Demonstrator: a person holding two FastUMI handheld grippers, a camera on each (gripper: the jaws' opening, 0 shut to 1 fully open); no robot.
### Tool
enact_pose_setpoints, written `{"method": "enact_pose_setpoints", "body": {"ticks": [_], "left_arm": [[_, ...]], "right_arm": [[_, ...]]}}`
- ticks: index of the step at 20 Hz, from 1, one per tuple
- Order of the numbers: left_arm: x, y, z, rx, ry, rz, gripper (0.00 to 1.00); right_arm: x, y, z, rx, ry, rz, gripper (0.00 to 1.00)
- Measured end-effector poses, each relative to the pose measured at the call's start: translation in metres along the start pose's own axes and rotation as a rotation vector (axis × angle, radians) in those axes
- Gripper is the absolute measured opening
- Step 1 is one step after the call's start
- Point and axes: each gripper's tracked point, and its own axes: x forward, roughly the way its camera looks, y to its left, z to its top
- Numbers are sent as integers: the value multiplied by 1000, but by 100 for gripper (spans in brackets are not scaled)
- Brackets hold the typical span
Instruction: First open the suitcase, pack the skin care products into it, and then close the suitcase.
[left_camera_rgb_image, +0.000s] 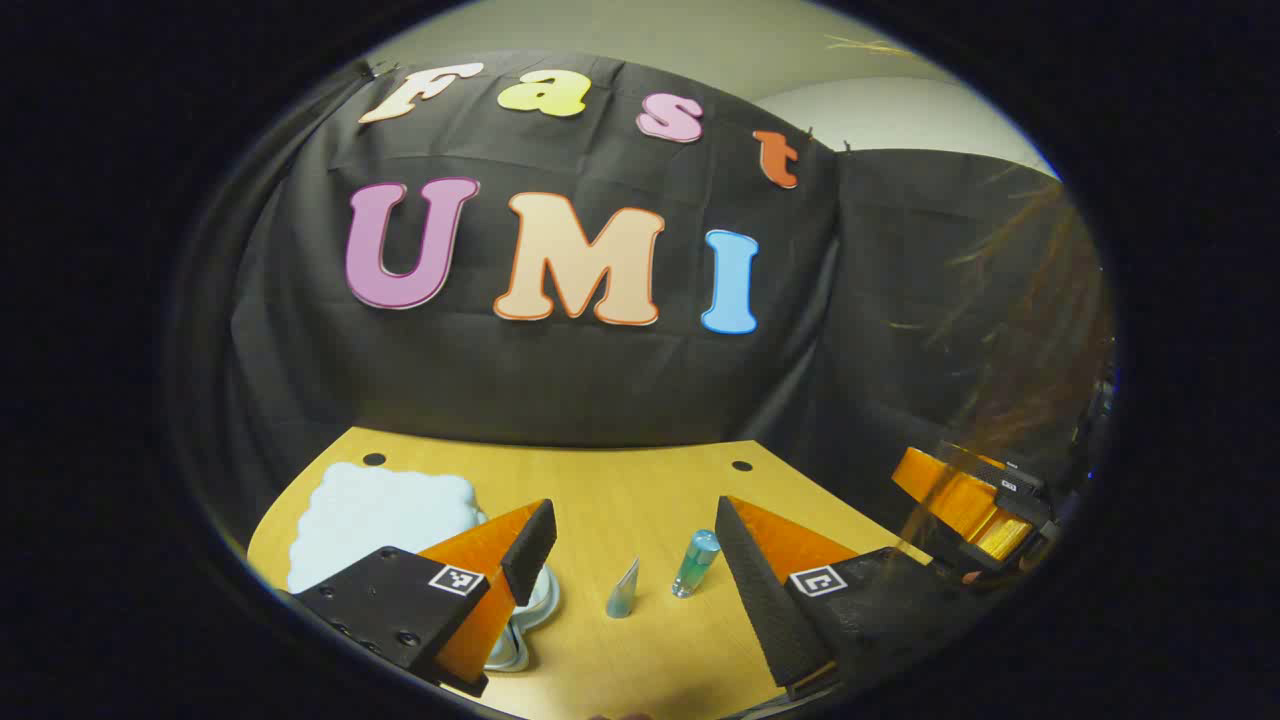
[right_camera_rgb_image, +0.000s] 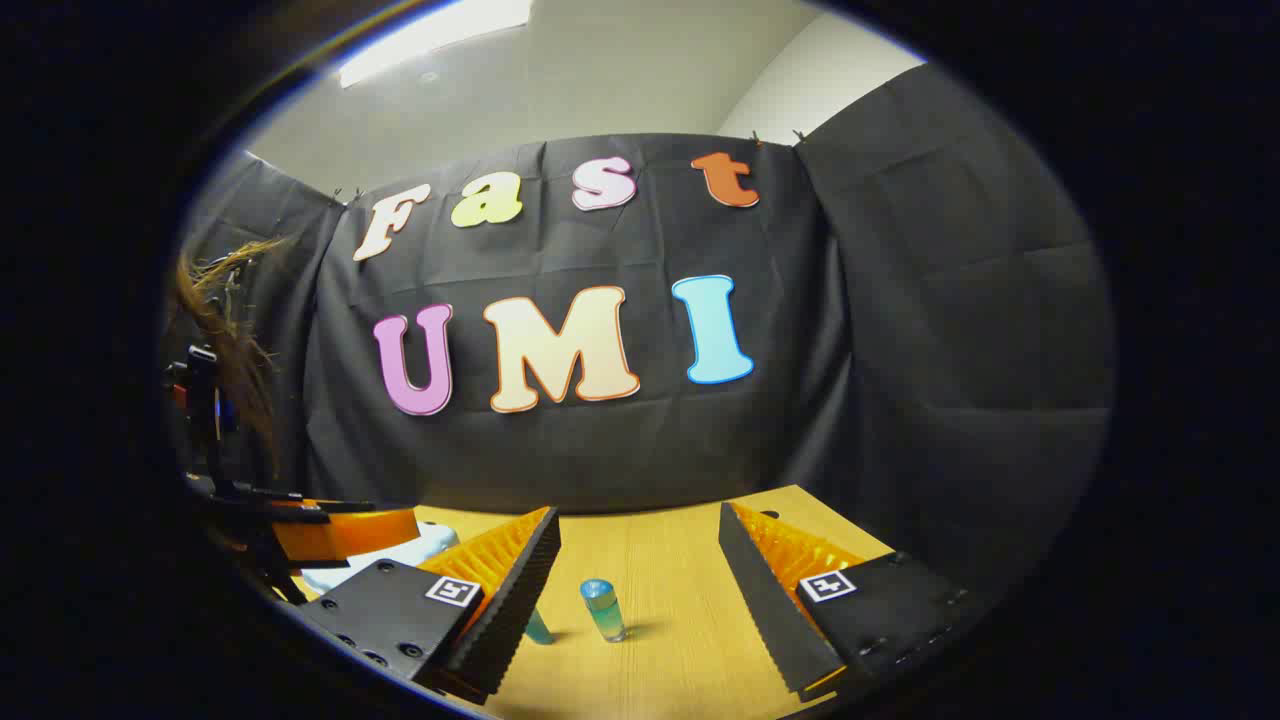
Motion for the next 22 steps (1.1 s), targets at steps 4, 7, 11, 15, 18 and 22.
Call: {"method": "enact_pose_setpoints", "body": {"ticks": [4, 7, 11, 15, 18, 22], "left_arm": [[-3, 12, -3, -43, 14, 41, 95], [-3, 16, 1, -66, 11, 47, 94], [-5, 28, 4, -88, 8, 83, 95], [-9, 50, -2, -74, 32, 145, 95], [-1, 61, -10, -78, 91, 151, 94], [31, 66, -31, -69, 243, 103, 95]], "right_arm": [[-4, -7, 1, 22, 10, -10, 98], [-3, -19, 2, 35, 7, -36, 98], [-4, -31, -3, 33, 20, -58, 98], [-4, -26, -11, 36, 49, -26, 96], [0, -19, -24, 24, 85, 12, 98], [5, -11, -34, 12, 128, 58, 98]]}}
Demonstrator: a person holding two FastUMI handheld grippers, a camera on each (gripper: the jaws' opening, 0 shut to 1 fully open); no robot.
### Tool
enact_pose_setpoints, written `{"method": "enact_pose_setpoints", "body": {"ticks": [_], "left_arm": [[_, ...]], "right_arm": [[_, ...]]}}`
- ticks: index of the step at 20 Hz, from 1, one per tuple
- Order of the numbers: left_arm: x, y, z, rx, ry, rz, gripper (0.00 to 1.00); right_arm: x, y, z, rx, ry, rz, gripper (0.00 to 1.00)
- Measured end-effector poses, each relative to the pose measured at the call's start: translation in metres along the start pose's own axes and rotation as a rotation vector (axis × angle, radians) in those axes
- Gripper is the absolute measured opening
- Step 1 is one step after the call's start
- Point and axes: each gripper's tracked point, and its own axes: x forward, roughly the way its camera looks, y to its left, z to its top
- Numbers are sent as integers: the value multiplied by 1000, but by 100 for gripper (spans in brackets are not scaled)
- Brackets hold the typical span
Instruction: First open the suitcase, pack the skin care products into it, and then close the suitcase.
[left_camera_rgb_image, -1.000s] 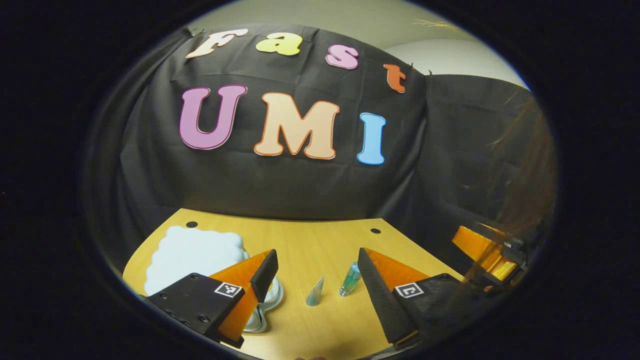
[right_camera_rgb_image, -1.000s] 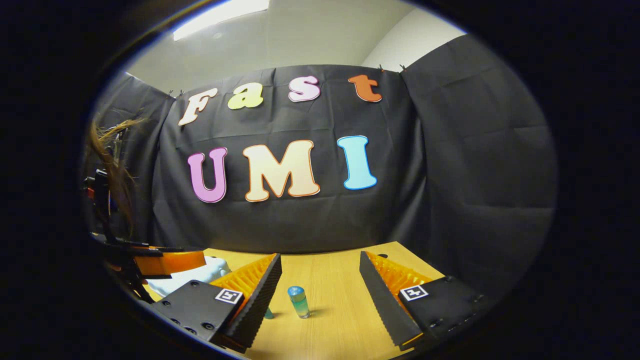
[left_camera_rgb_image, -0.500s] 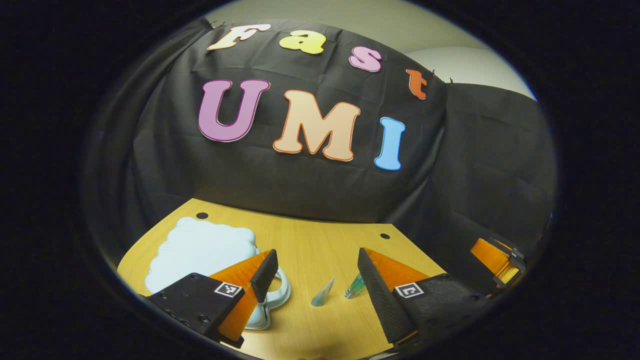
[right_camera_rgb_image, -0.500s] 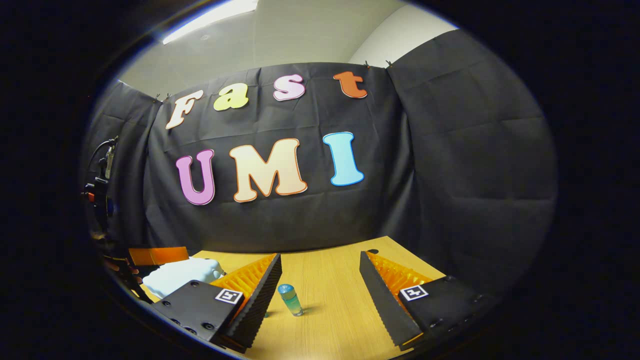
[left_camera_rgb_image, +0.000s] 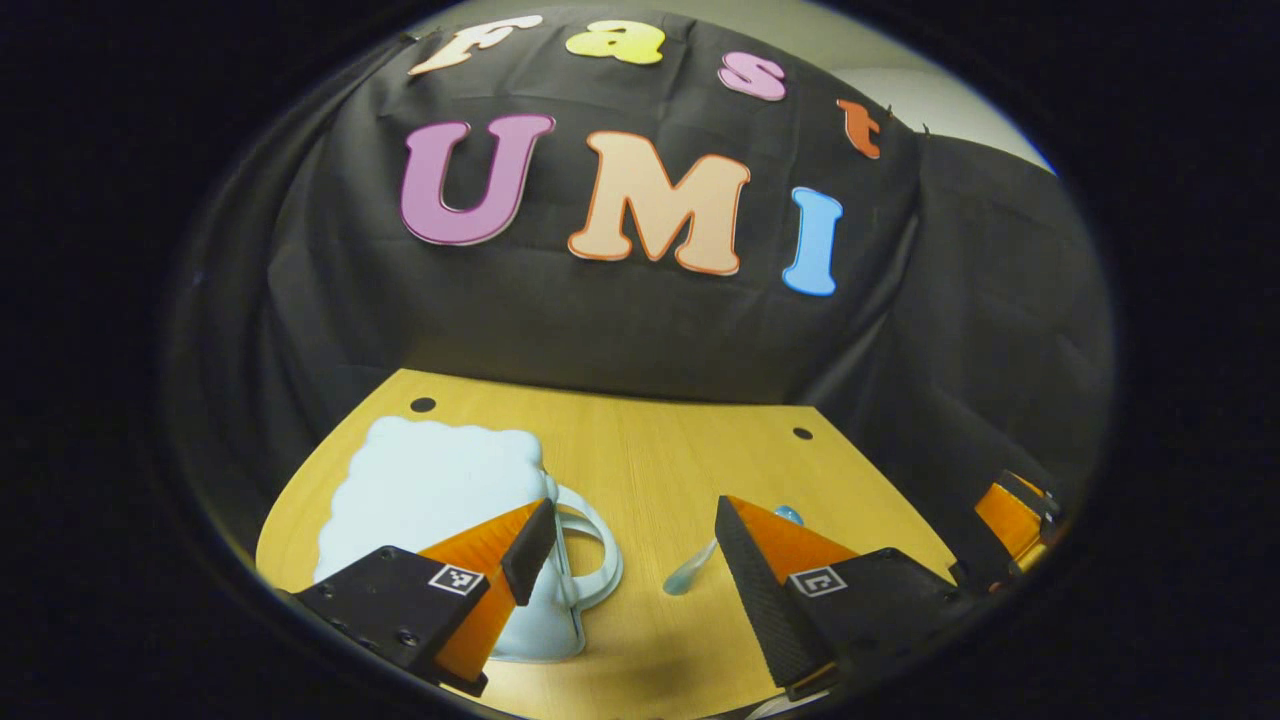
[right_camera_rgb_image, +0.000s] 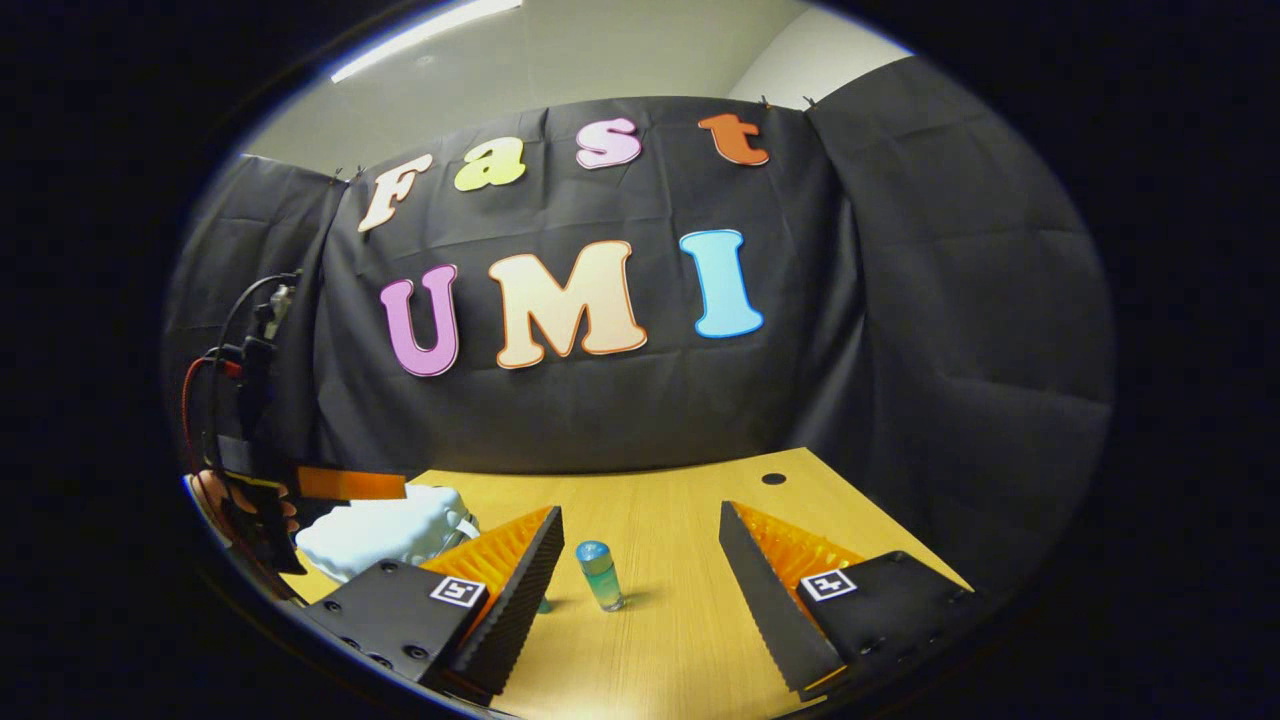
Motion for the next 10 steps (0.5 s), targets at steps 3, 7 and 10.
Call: {"method": "enact_pose_setpoints", "body": {"ticks": [3, 7, 10], "left_arm": [[29, 0, -4, 5, 120, -24, 95], [68, 9, -35, -54, 344, -1, 98], [90, 11, -60, -139, 499, 1, 93]], "right_arm": [[2, 0, -3, -20, 12, 12, 98], [-1, -5, -4, -39, 18, 11, 98], [-2, -10, -8, -41, 25, -1, 98]]}}
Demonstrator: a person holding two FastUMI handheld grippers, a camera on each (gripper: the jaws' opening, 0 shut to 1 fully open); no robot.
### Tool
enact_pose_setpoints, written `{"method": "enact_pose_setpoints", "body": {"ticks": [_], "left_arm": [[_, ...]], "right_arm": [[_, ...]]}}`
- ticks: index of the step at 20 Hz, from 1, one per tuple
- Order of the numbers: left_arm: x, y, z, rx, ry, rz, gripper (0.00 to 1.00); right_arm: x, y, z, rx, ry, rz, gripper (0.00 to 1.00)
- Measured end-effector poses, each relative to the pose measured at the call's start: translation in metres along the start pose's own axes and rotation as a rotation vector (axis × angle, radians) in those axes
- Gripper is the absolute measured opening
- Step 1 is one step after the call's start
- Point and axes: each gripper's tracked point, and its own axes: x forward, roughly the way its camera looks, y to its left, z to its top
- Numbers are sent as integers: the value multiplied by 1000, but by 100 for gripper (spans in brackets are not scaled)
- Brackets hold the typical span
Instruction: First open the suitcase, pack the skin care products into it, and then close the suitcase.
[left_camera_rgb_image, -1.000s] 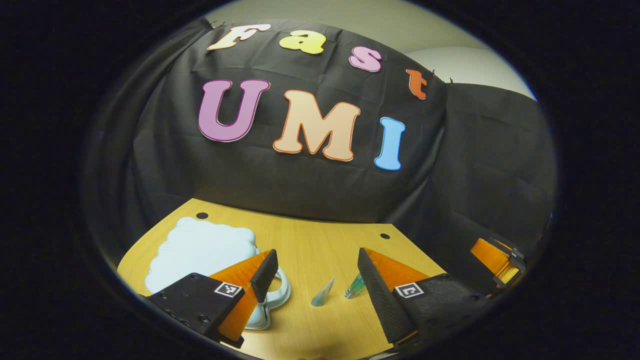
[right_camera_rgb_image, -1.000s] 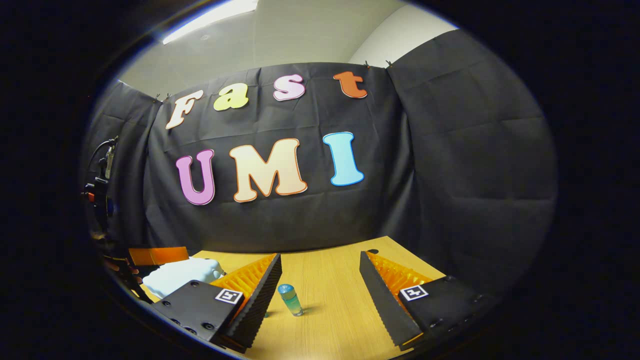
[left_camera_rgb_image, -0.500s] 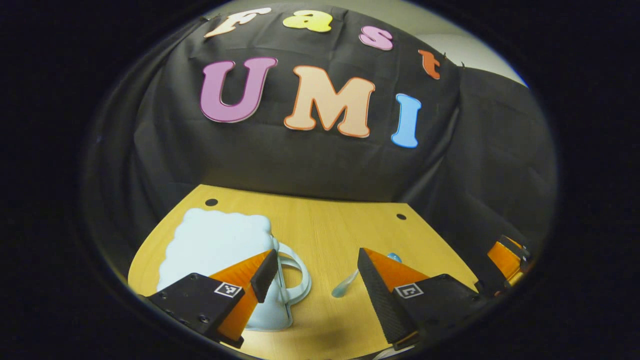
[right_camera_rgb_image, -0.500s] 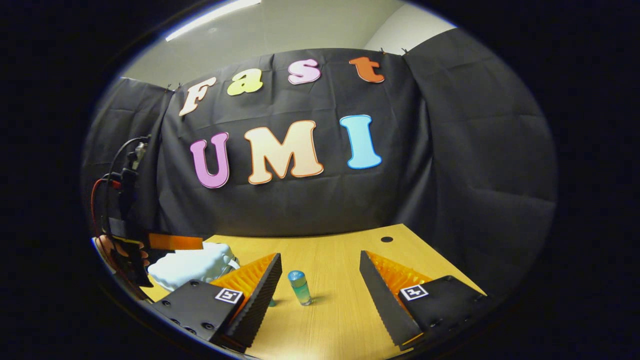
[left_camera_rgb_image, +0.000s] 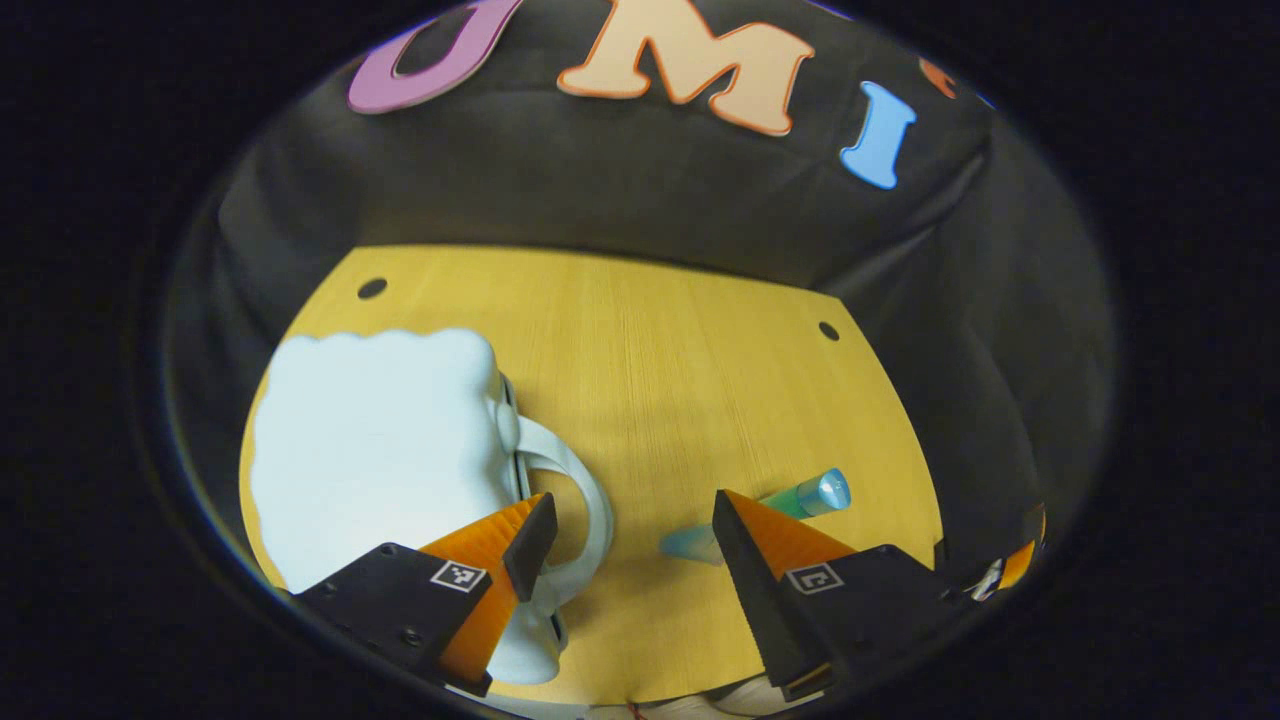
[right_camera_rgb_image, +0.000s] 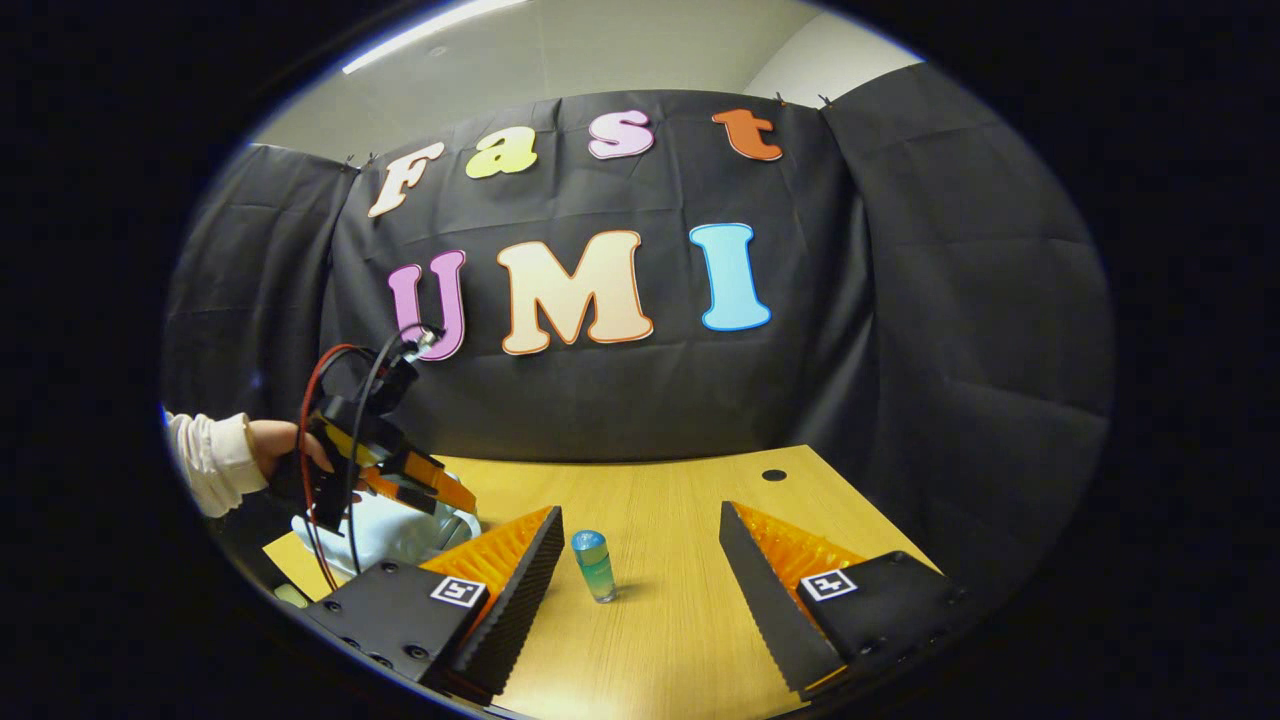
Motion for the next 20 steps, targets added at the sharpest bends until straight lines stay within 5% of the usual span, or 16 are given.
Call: {"method": "enact_pose_setpoints", "body": {"ticks": [4, 10, 17, 19, 20], "left_arm": [[31, 21, -4, 19, 123, 78, 88], [54, 37, -15, 49, 267, 166, 61], [72, 43, -28, 40, 366, 205, 46], [77, 46, -33, 16, 385, 209, 29], [79, 46, -37, 1, 400, 202, 30]], "right_arm": [[-1, -12, -10, 7, 35, -25, 98], [-4, -29, -12, 28, 41, -65, 98], [-8, -52, -8, 35, 27, -111, 98], [-11, -58, -11, 41, 31, -124, 98], [-12, -61, -12, 42, 33, -131, 98]]}}
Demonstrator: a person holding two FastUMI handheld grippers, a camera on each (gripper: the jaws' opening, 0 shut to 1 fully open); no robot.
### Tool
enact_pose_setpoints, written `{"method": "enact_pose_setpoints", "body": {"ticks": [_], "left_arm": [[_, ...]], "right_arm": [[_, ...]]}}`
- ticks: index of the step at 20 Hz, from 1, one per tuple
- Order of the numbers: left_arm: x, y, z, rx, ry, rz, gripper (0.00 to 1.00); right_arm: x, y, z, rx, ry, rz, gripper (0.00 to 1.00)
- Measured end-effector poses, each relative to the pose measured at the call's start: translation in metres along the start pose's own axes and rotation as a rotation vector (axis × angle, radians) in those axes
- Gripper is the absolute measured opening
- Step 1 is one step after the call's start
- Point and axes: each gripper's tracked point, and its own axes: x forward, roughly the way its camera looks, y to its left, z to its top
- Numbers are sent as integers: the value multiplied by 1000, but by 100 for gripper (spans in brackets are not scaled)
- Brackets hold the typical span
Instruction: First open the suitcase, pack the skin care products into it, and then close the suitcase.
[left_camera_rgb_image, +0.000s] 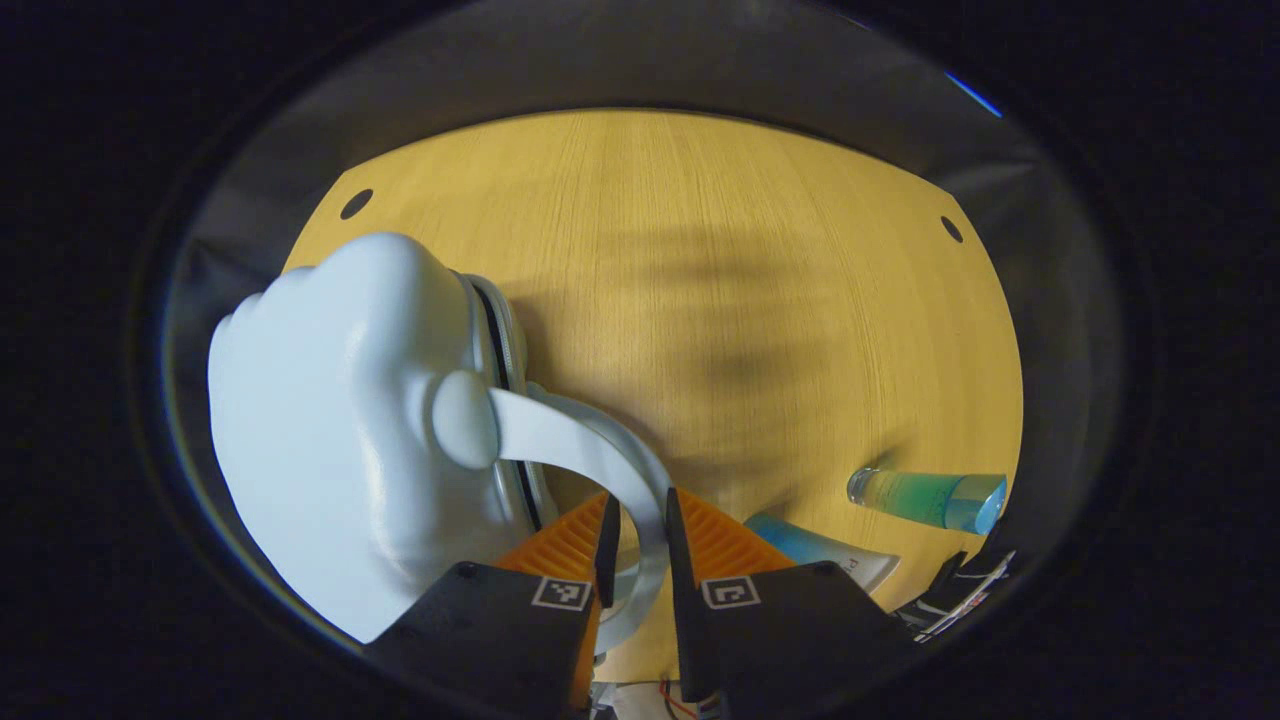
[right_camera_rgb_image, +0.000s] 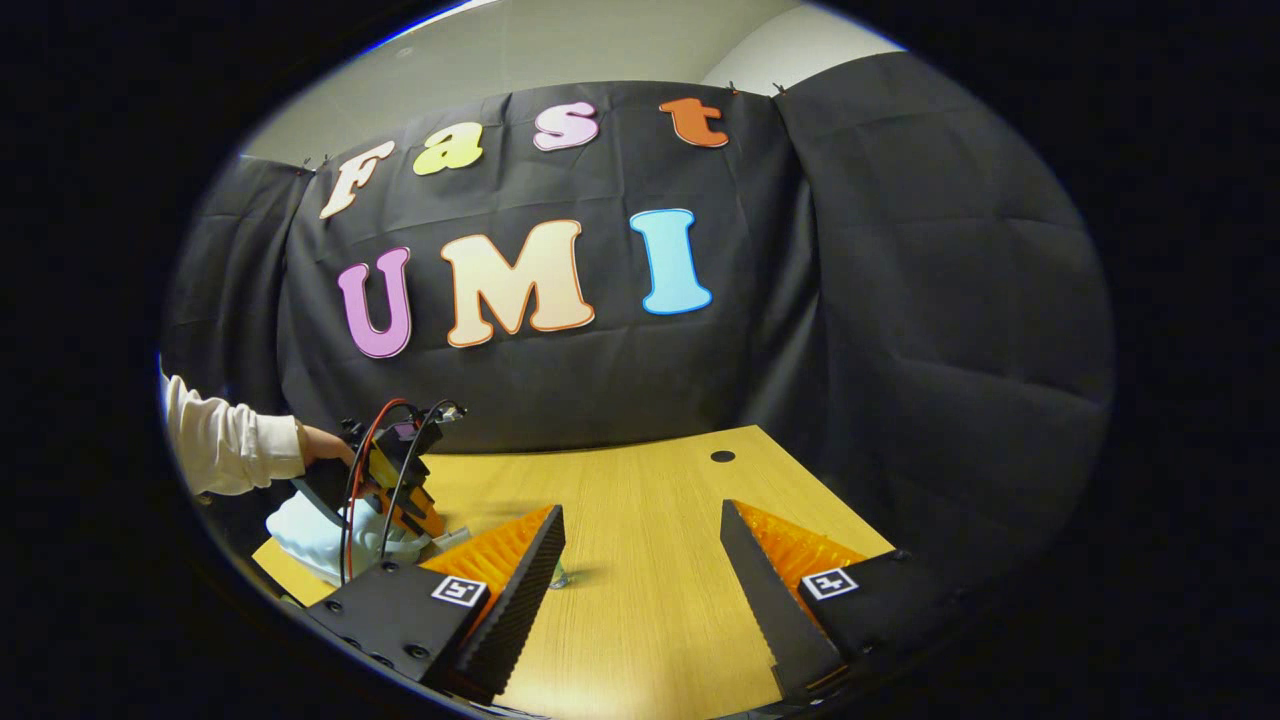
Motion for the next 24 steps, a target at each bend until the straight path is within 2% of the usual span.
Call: {"method": "enact_pose_setpoints", "body": {"ticks": [1, 7, 8, 9, 12, 16, 21, 24], "left_arm": [[3, 0, -3, -6, 15, -8, 23], [4, -6, -3, -51, 25, -58, 5], [3, -8, -1, -57, 18, -71, 4], [1, -8, 0, -60, 9, -82, 1], [-8, -11, 3, -65, -20, -103, 0], [-42, -23, 17, -123, -79, -193, 0], [-104, -6, 35, -186, -175, -276, 0], [-146, 17, 44, -195, -264, -278, 0]], "right_arm": [[-1, -3, 0, 2, 4, -6, 98], [-2, -15, -4, 16, 10, -30, 98], [-2, -14, -7, 18, 16, -30, 95], [-2, -14, -8, 19, 22, -27, 98], [-1, -13, -10, 18, 27, -20, 98], [5, -5, -10, 17, 26, 8, 98], [8, 2, -10, 5, 22, 37, 98], [12, 12, -12, 8, 27, 61, 98]]}}
